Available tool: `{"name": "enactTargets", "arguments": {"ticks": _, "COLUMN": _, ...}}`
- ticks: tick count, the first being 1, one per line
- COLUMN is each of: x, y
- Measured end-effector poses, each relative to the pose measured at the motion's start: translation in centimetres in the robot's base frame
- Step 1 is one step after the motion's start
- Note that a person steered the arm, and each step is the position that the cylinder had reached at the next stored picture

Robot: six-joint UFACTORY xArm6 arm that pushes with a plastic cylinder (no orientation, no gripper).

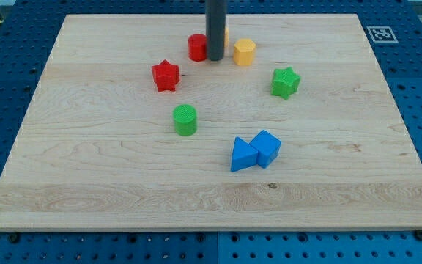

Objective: Push the red circle downwards

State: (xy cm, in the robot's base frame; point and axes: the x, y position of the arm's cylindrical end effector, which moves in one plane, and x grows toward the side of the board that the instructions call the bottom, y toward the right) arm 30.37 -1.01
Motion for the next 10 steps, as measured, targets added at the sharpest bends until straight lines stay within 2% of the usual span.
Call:
{"name": "enactTargets", "arguments": {"ticks": 2, "x": -1.4, "y": -3.0}}
{"name": "enactTargets", "arguments": {"ticks": 4, "x": -6.4, "y": -3.3}}
{"name": "enactTargets", "arguments": {"ticks": 5, "x": -8.0, "y": -5.4}}
{"name": "enactTargets", "arguments": {"ticks": 9, "x": -4.6, "y": -7.7}}
{"name": "enactTargets", "arguments": {"ticks": 10, "x": -6.9, "y": -7.7}}
